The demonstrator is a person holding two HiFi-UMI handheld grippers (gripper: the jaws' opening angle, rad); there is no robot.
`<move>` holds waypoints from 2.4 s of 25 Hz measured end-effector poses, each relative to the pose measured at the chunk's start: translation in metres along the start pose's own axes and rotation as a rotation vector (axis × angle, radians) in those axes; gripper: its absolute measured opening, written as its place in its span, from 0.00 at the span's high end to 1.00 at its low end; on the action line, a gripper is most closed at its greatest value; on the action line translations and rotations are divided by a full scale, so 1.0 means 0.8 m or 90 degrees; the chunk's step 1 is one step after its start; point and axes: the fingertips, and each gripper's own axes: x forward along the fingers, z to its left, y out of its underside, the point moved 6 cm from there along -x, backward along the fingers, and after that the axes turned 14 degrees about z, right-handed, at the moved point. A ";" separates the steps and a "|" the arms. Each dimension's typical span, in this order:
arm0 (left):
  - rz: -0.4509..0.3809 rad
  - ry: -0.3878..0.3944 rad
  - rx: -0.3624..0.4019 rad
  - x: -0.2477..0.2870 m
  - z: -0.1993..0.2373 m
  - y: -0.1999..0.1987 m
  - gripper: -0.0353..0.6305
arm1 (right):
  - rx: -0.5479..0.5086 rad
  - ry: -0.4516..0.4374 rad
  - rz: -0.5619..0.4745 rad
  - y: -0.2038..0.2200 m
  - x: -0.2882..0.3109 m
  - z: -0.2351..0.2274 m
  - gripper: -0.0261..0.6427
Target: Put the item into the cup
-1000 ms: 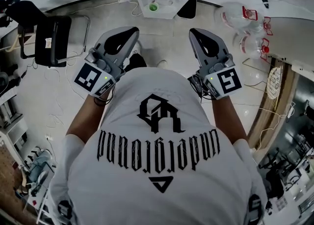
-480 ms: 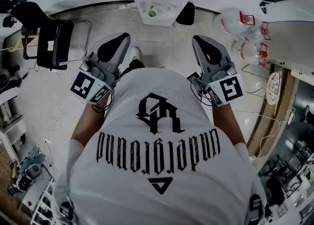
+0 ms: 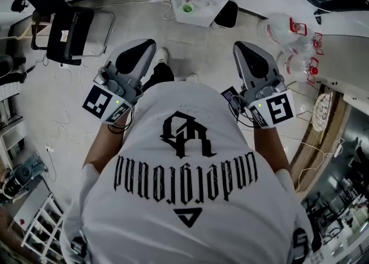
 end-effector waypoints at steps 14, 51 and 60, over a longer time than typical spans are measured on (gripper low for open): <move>0.005 0.050 0.012 -0.097 0.009 0.025 0.93 | 0.023 0.035 0.003 -0.014 0.009 0.110 0.94; -0.002 0.134 0.027 -0.255 -0.082 0.098 0.93 | 0.020 0.102 0.015 0.020 -0.085 0.327 0.94; 0.007 0.099 0.026 -0.228 -0.186 0.109 0.92 | 0.032 0.066 0.011 0.079 -0.176 0.306 0.94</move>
